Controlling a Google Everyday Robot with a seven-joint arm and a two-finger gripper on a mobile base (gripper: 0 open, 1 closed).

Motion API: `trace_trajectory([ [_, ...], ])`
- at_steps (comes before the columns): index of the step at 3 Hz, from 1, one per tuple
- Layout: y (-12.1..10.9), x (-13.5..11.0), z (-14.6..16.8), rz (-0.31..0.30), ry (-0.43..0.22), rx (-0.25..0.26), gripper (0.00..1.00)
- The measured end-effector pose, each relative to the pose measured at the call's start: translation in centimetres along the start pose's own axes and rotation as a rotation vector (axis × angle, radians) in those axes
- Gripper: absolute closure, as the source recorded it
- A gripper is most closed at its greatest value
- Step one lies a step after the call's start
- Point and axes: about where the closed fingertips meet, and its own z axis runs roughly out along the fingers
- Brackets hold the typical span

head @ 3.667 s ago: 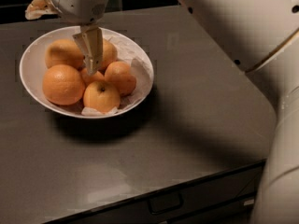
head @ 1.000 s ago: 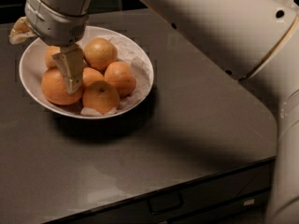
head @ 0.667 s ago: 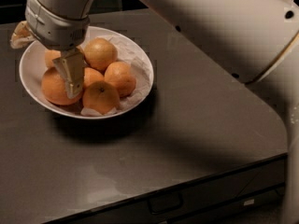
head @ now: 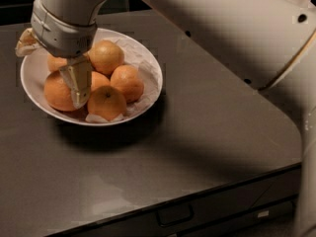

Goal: Pick orange from white bowl

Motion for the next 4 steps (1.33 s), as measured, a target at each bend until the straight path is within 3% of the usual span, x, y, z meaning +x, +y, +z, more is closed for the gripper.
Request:
trace_trajectory([
  [3, -0.33, 0.78, 1.04, -0.003, -0.005, -0.043, 0.19],
  [4, -0.38, 1.02, 1.47, 0.004, 0.021, -0.054, 0.18],
])
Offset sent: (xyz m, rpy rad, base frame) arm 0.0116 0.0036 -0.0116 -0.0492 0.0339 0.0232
